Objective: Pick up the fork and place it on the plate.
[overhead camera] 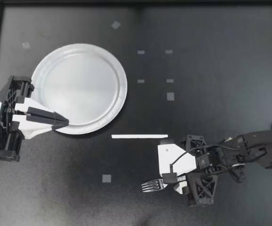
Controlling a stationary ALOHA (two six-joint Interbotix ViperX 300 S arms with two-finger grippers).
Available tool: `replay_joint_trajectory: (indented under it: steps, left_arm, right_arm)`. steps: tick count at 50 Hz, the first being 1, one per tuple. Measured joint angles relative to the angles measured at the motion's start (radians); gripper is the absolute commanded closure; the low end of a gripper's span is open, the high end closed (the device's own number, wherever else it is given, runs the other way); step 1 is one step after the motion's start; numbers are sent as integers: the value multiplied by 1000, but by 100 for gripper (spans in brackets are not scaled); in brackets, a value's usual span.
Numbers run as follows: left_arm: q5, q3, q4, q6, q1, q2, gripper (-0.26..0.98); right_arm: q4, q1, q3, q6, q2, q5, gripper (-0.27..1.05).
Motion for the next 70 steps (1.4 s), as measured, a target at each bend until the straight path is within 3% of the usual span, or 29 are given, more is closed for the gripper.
replay_joint_trajectory:
  steps: [32,39,48,56,62,70]
  left_arm:
    - [-2,25,0,0,0,-26,59]
    - [-2,35,0,0,0,-51,59]
    - [-2,41,0,-2,0,-60,59]
    - [-2,46,0,-2,2,-61,59]
    - [-5,49,0,-2,2,-61,58]
    - [-9,69,-11,-3,0,-49,57]
  right_arm:
    - [2,3,-5,14,52,-6,32]
    - [2,3,-8,25,58,-6,46]
    - [2,3,-14,26,61,-8,75]
    - [2,3,-18,18,61,-6,82]
    - [-17,3,-37,12,29,-3,82]
    - [-115,-11,-110,2,-173,-5,82]
